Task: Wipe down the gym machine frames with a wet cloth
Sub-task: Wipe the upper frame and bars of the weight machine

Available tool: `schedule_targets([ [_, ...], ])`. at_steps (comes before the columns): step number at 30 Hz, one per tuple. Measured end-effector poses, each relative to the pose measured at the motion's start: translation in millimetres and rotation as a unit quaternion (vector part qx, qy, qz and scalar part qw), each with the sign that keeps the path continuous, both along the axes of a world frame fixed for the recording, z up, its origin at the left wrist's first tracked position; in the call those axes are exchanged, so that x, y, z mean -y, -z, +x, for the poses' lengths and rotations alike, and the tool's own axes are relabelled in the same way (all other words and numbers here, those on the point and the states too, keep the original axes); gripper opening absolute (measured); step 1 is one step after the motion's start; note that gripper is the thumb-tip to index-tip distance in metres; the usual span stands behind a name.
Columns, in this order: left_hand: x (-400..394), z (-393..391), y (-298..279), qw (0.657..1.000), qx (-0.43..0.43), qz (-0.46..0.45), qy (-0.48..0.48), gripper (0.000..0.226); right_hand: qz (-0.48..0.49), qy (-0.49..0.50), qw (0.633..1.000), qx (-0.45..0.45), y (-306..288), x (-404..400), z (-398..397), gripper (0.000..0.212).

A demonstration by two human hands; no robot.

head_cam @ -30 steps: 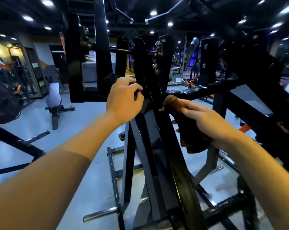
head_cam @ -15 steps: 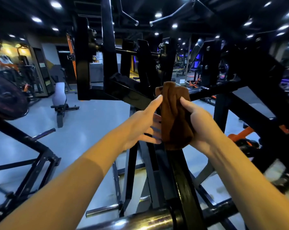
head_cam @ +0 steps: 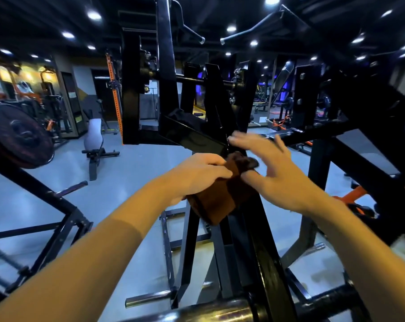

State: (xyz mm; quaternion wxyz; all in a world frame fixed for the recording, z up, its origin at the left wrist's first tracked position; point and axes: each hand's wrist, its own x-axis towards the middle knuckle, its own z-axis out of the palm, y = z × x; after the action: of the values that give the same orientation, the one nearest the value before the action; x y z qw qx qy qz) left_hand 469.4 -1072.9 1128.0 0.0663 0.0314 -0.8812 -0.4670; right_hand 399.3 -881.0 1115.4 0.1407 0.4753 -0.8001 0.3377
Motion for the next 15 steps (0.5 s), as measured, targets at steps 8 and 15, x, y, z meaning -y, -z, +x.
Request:
schedule_targets([
  [8,28,-10,-9,0.996,-0.049,-0.069,0.007,0.035,0.115,0.025,0.992,0.033,-21,5,-21,0.021],
  [15,49,-40,-36,0.921,-0.31,-0.232,-0.054,0.024,-0.092,0.085,0.977,-0.172,-31,20,-59,0.015],
])
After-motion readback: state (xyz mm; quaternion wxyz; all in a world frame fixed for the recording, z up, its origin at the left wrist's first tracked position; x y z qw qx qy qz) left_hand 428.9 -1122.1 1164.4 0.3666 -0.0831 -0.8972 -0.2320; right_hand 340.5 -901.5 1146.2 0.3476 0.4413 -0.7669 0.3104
